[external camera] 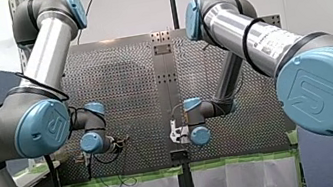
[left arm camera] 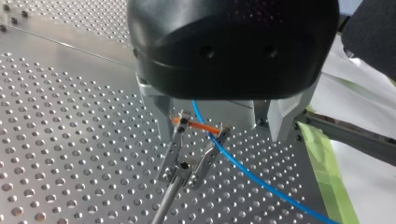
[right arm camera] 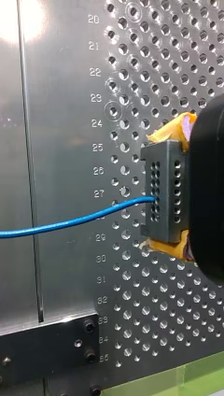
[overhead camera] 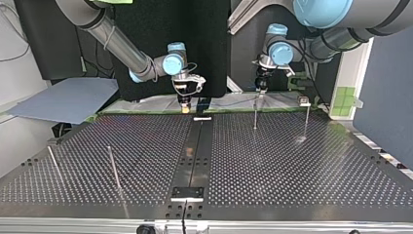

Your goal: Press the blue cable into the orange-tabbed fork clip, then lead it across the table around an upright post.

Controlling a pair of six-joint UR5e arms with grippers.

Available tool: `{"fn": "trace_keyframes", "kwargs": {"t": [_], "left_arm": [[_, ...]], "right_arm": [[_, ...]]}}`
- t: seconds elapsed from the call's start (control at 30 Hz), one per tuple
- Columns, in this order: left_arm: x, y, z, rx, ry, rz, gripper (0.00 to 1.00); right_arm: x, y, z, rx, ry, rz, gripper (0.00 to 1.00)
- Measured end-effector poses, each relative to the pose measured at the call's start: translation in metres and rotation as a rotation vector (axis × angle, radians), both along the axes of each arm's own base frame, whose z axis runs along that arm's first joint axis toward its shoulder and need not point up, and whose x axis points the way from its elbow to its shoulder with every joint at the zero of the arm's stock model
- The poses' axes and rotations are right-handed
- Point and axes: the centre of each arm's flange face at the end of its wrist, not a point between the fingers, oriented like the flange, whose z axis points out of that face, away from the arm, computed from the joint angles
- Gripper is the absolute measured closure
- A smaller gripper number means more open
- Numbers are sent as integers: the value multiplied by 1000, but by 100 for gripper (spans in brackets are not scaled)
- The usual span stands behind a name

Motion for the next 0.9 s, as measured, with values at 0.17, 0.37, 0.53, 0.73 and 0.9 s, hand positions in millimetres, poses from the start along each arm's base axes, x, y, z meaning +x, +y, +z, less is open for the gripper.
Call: {"fn": "trace_keyframes", "kwargs": {"t": [0.17,0.37,0.53,0.73,0.9], "left_arm": [[0,-1,0,2,1,-2,0],[-3,-4,0,41,3,-17,0],[-8,-12,0,88,6,-48,0],[-11,-26,9,105,-15,-79,0],[-11,-34,17,88,-41,-90,0]], "right_arm": [[0,0,-1,1,1,-1,100],[-2,-1,-1,2,2,-4,100],[-2,-2,-2,3,2,-5,100],[-3,-2,-3,2,3,-7,100],[-4,-3,-7,4,5,-8,100]]}}
